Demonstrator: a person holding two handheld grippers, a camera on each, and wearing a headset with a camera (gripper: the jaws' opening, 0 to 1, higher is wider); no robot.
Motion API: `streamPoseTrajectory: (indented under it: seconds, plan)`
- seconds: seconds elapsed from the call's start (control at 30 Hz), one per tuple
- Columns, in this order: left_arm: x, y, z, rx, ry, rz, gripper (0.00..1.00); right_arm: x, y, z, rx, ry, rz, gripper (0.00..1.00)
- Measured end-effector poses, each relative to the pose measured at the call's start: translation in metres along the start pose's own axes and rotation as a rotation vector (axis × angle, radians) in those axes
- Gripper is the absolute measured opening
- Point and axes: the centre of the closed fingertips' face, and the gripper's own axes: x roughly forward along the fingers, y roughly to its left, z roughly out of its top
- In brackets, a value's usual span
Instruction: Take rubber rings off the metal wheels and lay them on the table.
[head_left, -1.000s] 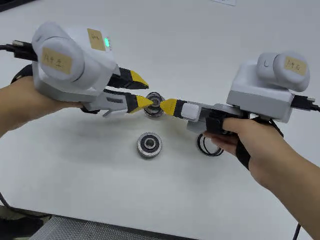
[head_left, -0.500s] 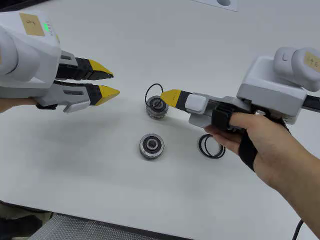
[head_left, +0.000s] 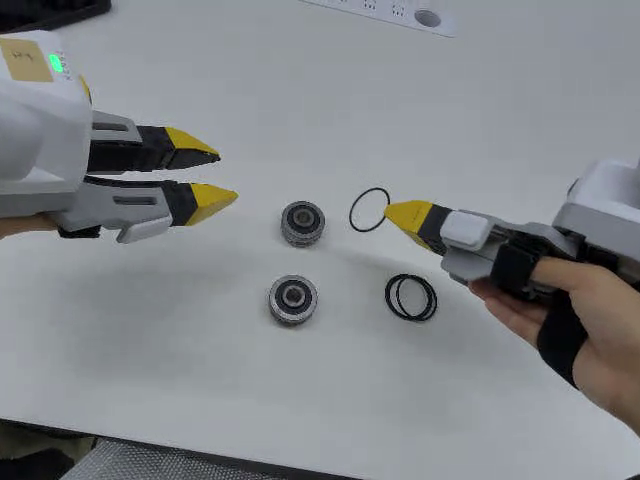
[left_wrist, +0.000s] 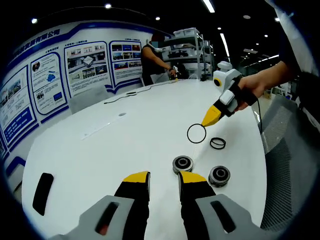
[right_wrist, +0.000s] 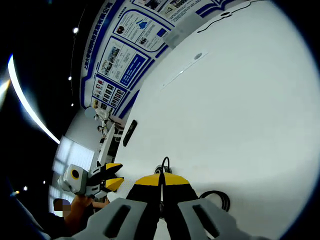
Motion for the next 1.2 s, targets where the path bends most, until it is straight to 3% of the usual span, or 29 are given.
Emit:
streamPoseTrajectory:
  seconds: [0.17,0.33,0.7,0.77,0.87,1.0,1.1,1.2]
  plan:
    - [-0.002,-0.007,0.006,-0.007,-0.030,-0.014,0.27,-0.017,-0.024,-0.013,0.066,0.000,-0.039,0.02]
    - [-0.002,-0.011,0.002,-0.007,-0.025,-0.022,0.28,-0.027,-0.041,-0.028,0.120,0.005,-0.073,0.02]
    - [-0.008,-0.007,-0.003,-0.033,-0.029,-0.004,0.27,-0.036,-0.053,-0.042,0.188,0.017,-0.120,0.02]
    - [-0.008,-0.008,-0.003,-0.037,-0.032,-0.005,0.28,-0.037,-0.058,-0.043,0.180,0.023,-0.150,0.02]
    - [-0.007,-0.011,-0.004,-0.039,-0.029,-0.010,0.28,-0.038,-0.056,-0.042,0.162,0.024,-0.153,0.05]
    - [-0.008,-0.017,-0.005,-0.044,-0.031,-0.019,0.29,-0.039,-0.056,-0.043,0.087,0.044,-0.170,0.09]
    - [-0.009,-0.020,-0.007,-0.047,-0.026,-0.017,0.29,-0.043,-0.058,-0.041,-0.012,0.060,-0.178,0.14]
    - [-0.013,-0.020,-0.006,-0.061,-0.040,-0.009,0.29,-0.049,-0.055,-0.035,-0.065,0.038,-0.186,0.16]
